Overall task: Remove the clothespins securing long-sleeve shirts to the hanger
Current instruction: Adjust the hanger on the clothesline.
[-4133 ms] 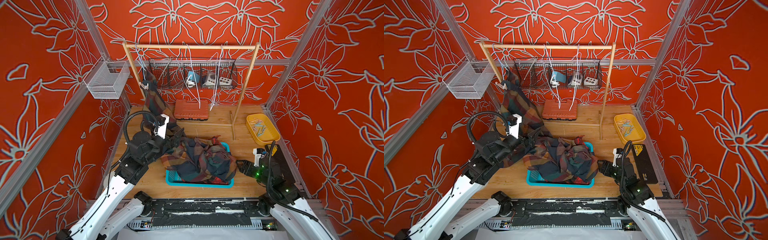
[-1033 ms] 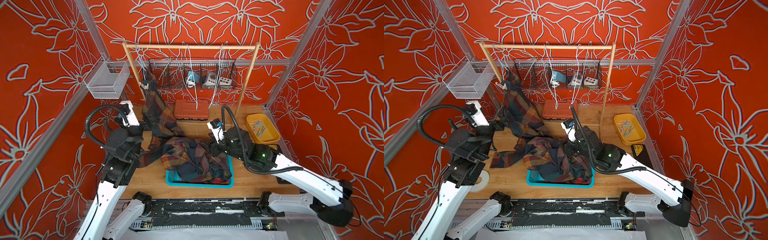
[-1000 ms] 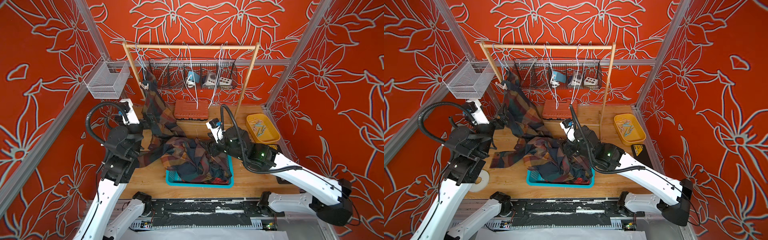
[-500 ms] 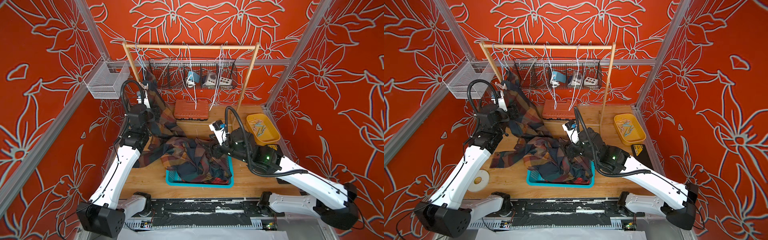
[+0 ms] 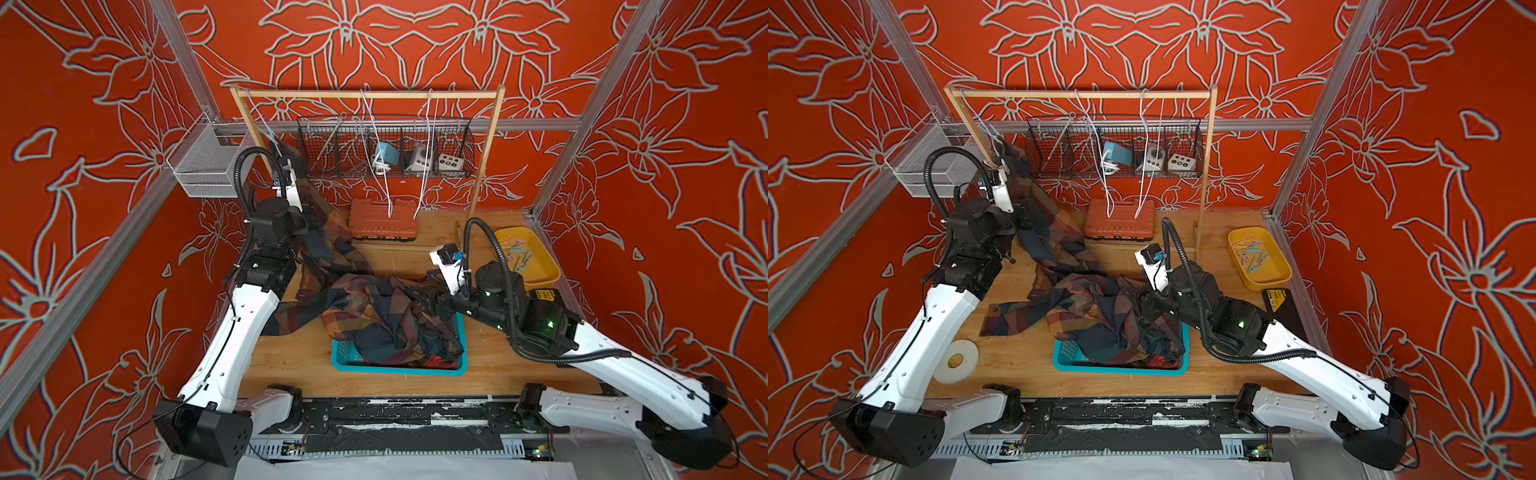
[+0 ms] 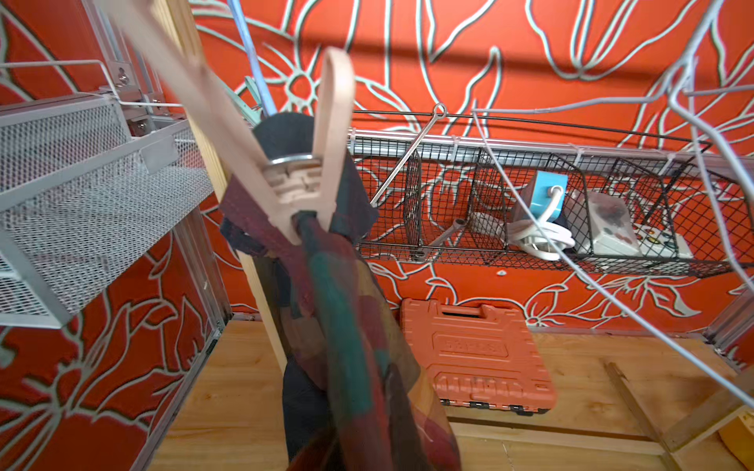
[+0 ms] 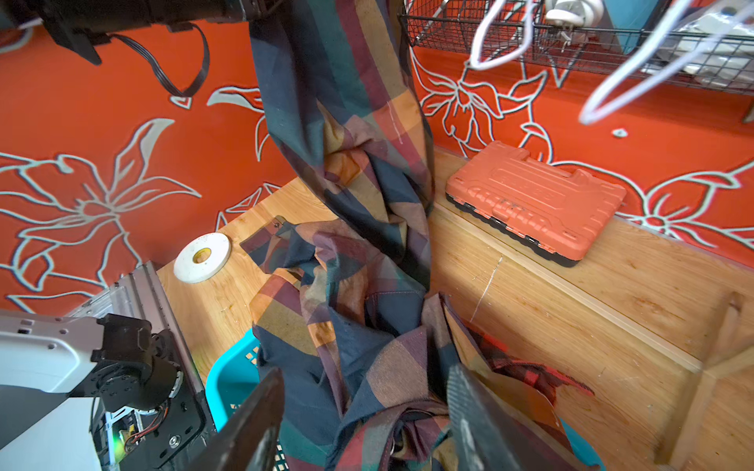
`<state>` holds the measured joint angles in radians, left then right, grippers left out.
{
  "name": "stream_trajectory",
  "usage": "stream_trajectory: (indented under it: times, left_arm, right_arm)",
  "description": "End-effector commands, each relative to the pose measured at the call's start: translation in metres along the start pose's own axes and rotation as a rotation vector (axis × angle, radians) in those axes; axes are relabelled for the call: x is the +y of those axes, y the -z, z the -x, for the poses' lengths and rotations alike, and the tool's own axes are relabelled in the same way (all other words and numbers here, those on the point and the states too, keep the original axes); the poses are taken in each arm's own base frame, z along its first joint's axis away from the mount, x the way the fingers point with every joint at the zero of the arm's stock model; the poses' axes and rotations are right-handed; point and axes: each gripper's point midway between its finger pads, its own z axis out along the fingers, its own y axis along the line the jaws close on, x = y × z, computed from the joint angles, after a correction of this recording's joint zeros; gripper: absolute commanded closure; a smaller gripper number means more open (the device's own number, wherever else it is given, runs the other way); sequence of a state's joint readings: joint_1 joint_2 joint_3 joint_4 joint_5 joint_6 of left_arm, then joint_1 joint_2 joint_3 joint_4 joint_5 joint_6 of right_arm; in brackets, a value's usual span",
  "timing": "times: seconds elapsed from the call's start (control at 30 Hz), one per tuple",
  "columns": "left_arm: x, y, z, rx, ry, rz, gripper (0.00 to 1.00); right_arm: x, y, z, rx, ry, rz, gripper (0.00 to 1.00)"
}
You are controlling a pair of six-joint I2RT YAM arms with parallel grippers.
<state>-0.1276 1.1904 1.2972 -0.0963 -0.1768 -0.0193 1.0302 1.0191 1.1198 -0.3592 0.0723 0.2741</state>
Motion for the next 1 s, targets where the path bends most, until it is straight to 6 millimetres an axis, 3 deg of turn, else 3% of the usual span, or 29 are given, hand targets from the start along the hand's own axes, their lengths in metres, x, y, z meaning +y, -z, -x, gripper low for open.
stream_trajectory:
  times: [0.0, 0.2, 0.47, 0.73, 0.97]
  left_arm:
    - [-0.010, -0.002, 0.009, -0.014, 0.021, -0.054, 1.00]
    - [-0.025, 0.000, 0.013, -0.032, 0.013, -0.132, 1.00]
    - [-0.066, 0.007, 0.019, -0.063, -0.104, -0.223, 1.00]
    - [-0.094, 0.011, 0.020, -0.073, -0.166, -0.272, 1.00]
    - [-0.116, 0.014, 0.004, -0.046, -0.193, -0.330, 0.99]
  right_arm:
    - [-0.007, 0.006, 0.004, -0.026, 0.001, -0.031, 0.35]
    - [-0.011, 0.008, 0.001, -0.026, -0.005, -0.047, 0.35]
    - [-0.016, 0.007, -0.001, -0.031, -0.014, -0.060, 0.35]
    - [-0.020, 0.008, -0.002, -0.030, -0.012, -0.075, 0.34]
    - [-0.023, 0.006, 0.006, -0.037, 0.002, -0.085, 0.34]
